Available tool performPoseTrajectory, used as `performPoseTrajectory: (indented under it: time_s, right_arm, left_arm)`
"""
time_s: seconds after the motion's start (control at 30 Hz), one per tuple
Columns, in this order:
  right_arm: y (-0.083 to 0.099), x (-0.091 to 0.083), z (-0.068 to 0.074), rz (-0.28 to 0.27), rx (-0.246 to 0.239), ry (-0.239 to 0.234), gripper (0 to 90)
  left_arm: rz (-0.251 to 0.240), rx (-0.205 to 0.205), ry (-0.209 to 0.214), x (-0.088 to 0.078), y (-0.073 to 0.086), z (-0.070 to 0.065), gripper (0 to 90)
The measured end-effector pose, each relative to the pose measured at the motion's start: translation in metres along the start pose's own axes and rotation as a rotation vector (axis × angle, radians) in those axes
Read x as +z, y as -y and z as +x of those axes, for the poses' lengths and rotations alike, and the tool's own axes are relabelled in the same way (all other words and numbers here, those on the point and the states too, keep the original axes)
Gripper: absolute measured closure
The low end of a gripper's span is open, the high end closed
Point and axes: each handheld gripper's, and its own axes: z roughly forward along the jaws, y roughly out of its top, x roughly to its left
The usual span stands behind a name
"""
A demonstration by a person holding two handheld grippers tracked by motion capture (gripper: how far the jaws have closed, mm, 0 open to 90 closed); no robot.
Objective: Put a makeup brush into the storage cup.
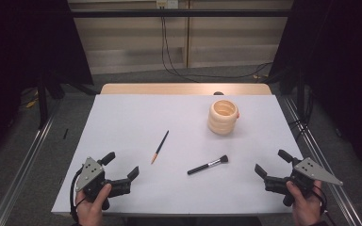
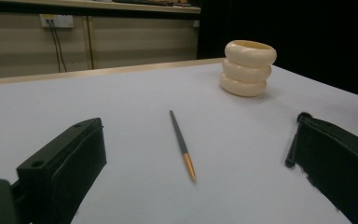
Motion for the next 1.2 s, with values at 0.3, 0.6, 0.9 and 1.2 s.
performPoseTrajectory:
  time_s: [0.3, 0.6, 0.9, 1.2]
  right_arm:
    - [-0.001, -0.001, 0.004, -0.001, -0.016, -0.018, 0.0]
    - [-0.001, 0.001, 0.004, -0.002, -0.016, -0.022, 0.0]
    - [-0.001, 0.001, 0.005, 0.002, -0.019, -0.043, 0.0]
    - [-0.001, 0.001, 0.005, -0.002, -0.029, -0.050, 0.0]
  left_arm:
    - [-0.014, 0.018, 0.024, -0.004, -0.007, -0.006, 2.4]
    - [0.006, 0.057, 0.026, 0.000, -0.017, -0.007, 2.2]
    - [0.000, 0.083, 0.028, 0.007, -0.028, -0.007, 2.0]
    - [0.012, 0.106, 0.052, 0.022, -0.040, -0.010, 1.8]
